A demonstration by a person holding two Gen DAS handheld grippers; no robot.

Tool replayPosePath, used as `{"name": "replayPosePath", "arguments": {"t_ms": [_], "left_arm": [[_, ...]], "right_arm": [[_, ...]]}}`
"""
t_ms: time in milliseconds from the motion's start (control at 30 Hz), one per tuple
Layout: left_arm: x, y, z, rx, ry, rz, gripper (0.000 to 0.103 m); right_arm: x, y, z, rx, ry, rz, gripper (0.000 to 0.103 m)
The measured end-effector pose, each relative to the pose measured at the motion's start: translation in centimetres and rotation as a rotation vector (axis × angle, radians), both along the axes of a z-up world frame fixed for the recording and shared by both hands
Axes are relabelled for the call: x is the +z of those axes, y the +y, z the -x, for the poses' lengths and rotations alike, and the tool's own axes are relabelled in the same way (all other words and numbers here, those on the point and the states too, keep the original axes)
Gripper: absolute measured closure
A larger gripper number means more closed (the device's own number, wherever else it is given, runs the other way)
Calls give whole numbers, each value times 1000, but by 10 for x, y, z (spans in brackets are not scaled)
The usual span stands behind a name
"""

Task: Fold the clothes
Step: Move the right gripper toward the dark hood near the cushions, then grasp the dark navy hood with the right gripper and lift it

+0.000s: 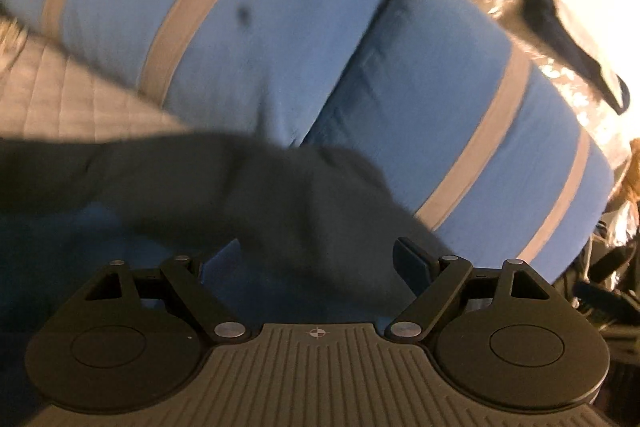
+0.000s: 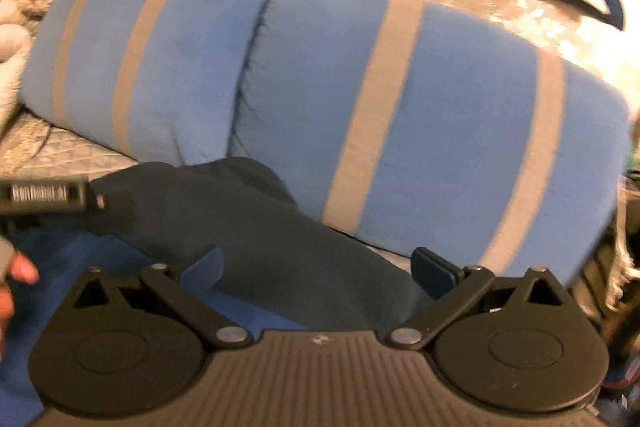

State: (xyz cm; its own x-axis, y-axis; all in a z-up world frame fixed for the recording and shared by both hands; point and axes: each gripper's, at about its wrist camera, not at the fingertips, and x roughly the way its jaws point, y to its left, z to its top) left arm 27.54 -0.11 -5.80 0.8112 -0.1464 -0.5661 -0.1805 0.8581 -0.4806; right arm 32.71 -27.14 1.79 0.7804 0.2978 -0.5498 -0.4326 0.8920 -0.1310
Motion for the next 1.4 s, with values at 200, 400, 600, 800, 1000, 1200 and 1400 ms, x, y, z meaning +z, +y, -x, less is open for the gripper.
{"name": "replayPosePath", "arguments": {"t_ms": [200, 400, 600, 800, 1000, 1200, 1400], "left_arm": [[-17, 3, 0, -51, 127, 82, 19], [-8, 10, 5, -29, 110, 103, 19], [-3, 13, 3, 25, 113, 69, 19], [-1, 12, 1, 11, 124, 95, 19], [1, 13, -3, 16, 103, 88, 19], [1, 10, -6, -5, 101, 89, 19], [4, 6, -7, -33, 81, 73, 19]], "right_arm": [[-12, 10, -49, 29, 98, -68, 0], [-26, 15, -92, 16, 145, -180, 0], [-41, 26, -130, -27, 199, -346, 1], [-58, 54, -165, -46, 238, -421, 3], [-76, 76, -200, -79, 280, -441, 4], [-86, 96, -216, -68, 309, -378, 7], [-96, 105, -215, -31, 347, -317, 69]]}}
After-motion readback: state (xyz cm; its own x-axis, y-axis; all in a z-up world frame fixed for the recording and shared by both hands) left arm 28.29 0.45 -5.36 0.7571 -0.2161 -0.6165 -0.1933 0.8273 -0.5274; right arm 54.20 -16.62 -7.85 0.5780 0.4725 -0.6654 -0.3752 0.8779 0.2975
